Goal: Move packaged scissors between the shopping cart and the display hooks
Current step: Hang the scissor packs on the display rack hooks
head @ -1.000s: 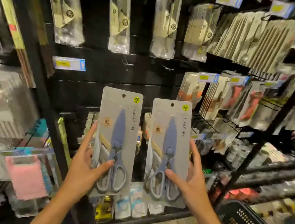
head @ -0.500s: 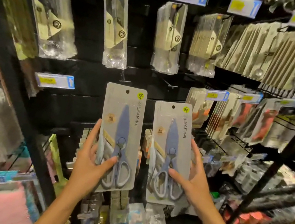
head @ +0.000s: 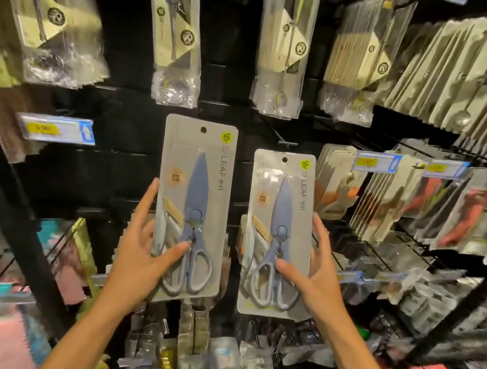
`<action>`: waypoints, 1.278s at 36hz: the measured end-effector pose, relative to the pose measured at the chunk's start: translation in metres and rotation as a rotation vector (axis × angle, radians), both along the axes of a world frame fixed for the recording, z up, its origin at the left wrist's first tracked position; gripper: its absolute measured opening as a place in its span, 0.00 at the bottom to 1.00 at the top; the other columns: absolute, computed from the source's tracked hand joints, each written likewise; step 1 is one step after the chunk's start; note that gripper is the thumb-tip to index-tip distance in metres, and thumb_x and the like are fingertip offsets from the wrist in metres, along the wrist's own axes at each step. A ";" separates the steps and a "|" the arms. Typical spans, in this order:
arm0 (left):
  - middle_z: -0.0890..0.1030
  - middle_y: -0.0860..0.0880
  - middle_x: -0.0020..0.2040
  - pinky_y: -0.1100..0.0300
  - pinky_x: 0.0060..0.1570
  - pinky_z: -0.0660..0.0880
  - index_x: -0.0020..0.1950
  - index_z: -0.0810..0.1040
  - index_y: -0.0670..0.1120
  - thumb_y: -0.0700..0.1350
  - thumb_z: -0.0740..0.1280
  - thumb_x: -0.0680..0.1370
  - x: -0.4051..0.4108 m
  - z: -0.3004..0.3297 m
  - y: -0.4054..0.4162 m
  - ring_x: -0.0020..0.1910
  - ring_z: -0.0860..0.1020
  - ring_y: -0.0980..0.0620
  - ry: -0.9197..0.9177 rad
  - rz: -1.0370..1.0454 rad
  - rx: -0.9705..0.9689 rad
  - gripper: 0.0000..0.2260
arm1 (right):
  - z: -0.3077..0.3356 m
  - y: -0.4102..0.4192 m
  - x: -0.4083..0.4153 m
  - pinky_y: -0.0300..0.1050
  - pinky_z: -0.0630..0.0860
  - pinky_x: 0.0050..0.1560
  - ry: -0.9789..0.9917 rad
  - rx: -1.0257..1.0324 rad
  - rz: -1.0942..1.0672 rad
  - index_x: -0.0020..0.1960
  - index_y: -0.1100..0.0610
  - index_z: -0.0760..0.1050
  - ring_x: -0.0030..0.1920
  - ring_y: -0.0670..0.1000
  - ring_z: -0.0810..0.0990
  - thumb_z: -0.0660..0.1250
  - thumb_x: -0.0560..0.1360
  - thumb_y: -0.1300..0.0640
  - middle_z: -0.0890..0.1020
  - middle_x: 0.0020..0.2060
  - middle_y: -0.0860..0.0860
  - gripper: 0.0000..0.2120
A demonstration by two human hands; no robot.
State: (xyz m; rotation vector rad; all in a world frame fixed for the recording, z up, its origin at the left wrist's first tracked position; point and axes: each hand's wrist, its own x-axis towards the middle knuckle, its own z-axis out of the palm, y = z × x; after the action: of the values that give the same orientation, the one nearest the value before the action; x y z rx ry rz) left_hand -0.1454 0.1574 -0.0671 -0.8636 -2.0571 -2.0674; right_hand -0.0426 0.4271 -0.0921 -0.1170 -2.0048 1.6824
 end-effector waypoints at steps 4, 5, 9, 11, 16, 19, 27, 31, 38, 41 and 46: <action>0.72 0.55 0.75 0.48 0.66 0.77 0.79 0.56 0.68 0.39 0.75 0.73 -0.004 0.002 0.010 0.70 0.76 0.55 0.013 0.032 -0.024 0.45 | 0.005 0.013 -0.013 0.54 0.77 0.66 -0.009 0.000 0.039 0.80 0.42 0.53 0.68 0.40 0.75 0.73 0.74 0.65 0.71 0.66 0.26 0.45; 0.73 0.55 0.75 0.47 0.67 0.76 0.79 0.56 0.68 0.39 0.75 0.73 -0.004 0.003 0.013 0.70 0.76 0.54 0.013 0.038 -0.022 0.45 | 0.006 0.016 -0.016 0.55 0.77 0.66 -0.009 -0.004 0.047 0.80 0.42 0.53 0.67 0.40 0.75 0.74 0.74 0.64 0.71 0.65 0.26 0.45; 0.72 0.56 0.75 0.43 0.67 0.75 0.80 0.56 0.66 0.39 0.75 0.73 -0.003 0.006 0.024 0.70 0.76 0.53 0.016 0.053 -0.011 0.45 | 0.003 0.025 -0.026 0.58 0.77 0.65 -0.025 -0.031 0.067 0.79 0.37 0.54 0.66 0.41 0.77 0.75 0.73 0.62 0.74 0.65 0.28 0.46; 0.71 0.56 0.76 0.40 0.68 0.74 0.80 0.56 0.66 0.39 0.75 0.73 -0.002 0.007 0.028 0.71 0.75 0.52 0.020 0.062 -0.006 0.45 | 0.001 0.028 -0.030 0.58 0.77 0.65 -0.028 -0.038 0.074 0.78 0.35 0.54 0.67 0.41 0.76 0.76 0.73 0.62 0.73 0.66 0.29 0.46; 0.71 0.59 0.76 0.41 0.69 0.74 0.81 0.56 0.63 0.38 0.75 0.73 -0.002 0.008 0.036 0.71 0.75 0.54 0.032 0.085 -0.001 0.44 | -0.002 0.034 -0.036 0.48 0.79 0.63 -0.010 -0.044 0.106 0.78 0.37 0.54 0.67 0.40 0.76 0.75 0.73 0.63 0.73 0.65 0.27 0.46; 0.70 0.57 0.77 0.41 0.68 0.74 0.81 0.56 0.62 0.37 0.74 0.73 -0.003 0.007 0.038 0.71 0.75 0.54 0.030 0.100 0.005 0.44 | -0.005 0.037 -0.041 0.41 0.78 0.61 -0.001 -0.064 0.122 0.79 0.40 0.54 0.67 0.41 0.76 0.75 0.73 0.64 0.74 0.65 0.29 0.46; 0.70 0.59 0.77 0.41 0.69 0.74 0.81 0.56 0.63 0.37 0.74 0.74 -0.006 0.011 0.045 0.72 0.74 0.54 0.034 0.106 0.002 0.44 | -0.016 0.040 -0.057 0.52 0.76 0.66 -0.016 -0.042 0.121 0.79 0.36 0.53 0.68 0.42 0.75 0.75 0.74 0.64 0.72 0.67 0.28 0.46; 0.69 0.59 0.77 0.42 0.68 0.75 0.81 0.56 0.63 0.37 0.74 0.74 -0.011 0.012 0.048 0.72 0.74 0.55 0.042 0.118 -0.002 0.44 | -0.019 0.040 -0.072 0.49 0.74 0.69 0.002 -0.001 0.116 0.80 0.39 0.50 0.71 0.40 0.72 0.74 0.75 0.64 0.67 0.73 0.34 0.46; 0.68 0.57 0.78 0.40 0.68 0.74 0.81 0.56 0.63 0.39 0.74 0.73 -0.020 0.018 0.044 0.73 0.73 0.53 0.066 0.132 0.006 0.44 | -0.028 0.051 -0.116 0.45 0.68 0.73 0.000 0.110 0.107 0.79 0.33 0.44 0.76 0.41 0.63 0.71 0.78 0.60 0.55 0.80 0.37 0.46; 0.68 0.57 0.78 0.43 0.68 0.75 0.81 0.56 0.63 0.38 0.74 0.74 -0.024 0.021 0.044 0.73 0.73 0.54 0.085 0.135 0.005 0.44 | -0.029 0.055 -0.132 0.36 0.69 0.69 -0.040 0.185 0.088 0.79 0.34 0.39 0.71 0.34 0.67 0.69 0.80 0.59 0.56 0.78 0.37 0.47; 0.70 0.56 0.77 0.51 0.65 0.77 0.81 0.55 0.62 0.37 0.74 0.74 -0.028 0.027 0.044 0.71 0.75 0.55 0.099 0.133 0.031 0.44 | -0.033 0.065 -0.162 0.51 0.68 0.73 -0.073 0.319 0.039 0.78 0.36 0.32 0.75 0.49 0.65 0.67 0.81 0.59 0.58 0.77 0.43 0.48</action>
State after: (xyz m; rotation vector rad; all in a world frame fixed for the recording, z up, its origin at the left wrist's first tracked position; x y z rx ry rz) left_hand -0.1735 0.2012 -0.0403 -0.7855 -1.9694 -1.9424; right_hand -0.2041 0.4921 -0.1253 -0.0274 -2.3150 1.3762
